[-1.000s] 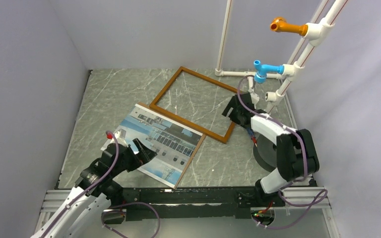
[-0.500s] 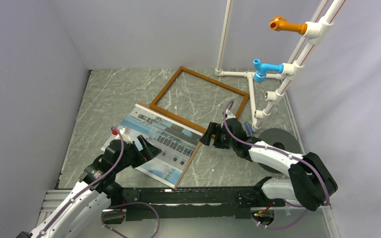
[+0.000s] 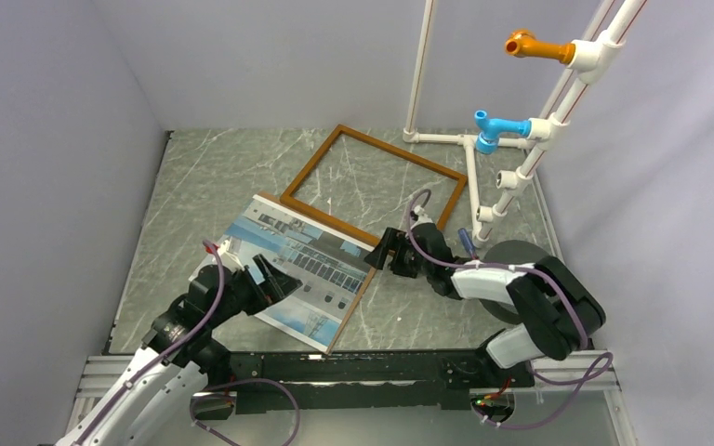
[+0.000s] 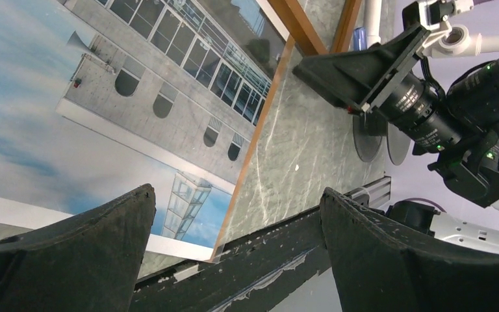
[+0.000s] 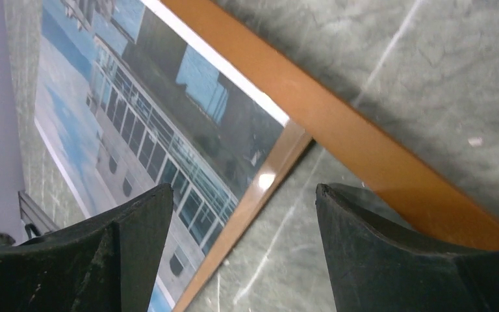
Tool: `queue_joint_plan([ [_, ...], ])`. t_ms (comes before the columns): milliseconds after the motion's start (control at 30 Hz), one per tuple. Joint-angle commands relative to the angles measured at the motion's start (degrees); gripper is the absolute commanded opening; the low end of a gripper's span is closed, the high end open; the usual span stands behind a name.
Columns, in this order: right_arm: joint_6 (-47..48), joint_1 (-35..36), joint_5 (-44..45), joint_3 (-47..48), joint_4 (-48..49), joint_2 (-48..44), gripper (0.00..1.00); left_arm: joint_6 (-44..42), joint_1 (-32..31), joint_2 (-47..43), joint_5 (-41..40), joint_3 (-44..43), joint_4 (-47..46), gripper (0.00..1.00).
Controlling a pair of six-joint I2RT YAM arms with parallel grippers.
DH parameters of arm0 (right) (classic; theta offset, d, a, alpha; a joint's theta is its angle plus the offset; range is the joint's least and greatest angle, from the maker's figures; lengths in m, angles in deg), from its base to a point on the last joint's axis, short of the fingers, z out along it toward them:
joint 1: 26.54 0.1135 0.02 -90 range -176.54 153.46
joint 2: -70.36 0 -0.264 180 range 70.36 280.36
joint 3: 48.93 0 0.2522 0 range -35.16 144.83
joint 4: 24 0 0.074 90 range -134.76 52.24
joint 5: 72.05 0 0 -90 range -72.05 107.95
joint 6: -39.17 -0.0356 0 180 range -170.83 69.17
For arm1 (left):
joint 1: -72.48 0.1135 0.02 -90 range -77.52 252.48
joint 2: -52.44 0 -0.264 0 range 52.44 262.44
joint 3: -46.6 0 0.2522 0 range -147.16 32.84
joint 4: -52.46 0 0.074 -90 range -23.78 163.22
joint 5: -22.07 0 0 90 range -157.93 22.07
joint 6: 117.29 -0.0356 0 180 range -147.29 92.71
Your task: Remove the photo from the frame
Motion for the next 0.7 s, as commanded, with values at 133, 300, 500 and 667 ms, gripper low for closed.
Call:
queue_joint_plan([
  [133,3.99,0.70,0.55,5.63,5.04,9.11,0.82,-1.31,-0.12,-1.83,-2.15,-6.52,5.26,0.99],
  [300,5.34,2.19,-2.10,7.94,6.89,12.52,0.82,-2.43,-0.13,-4.03,-3.99,-8.08,8.34,0.99],
  [500,5.80,5.00,-2.61,10.73,5.98,14.34,0.82,-2.17,-0.18,-3.97,-4.13,-9.34,8.32,0.99],
  [667,4.79,5.88,0.39,11.05,2.29,12.43,0.81,-3.86,-0.15,-2.16,-3.68,-10.44,8.78,0.99],
])
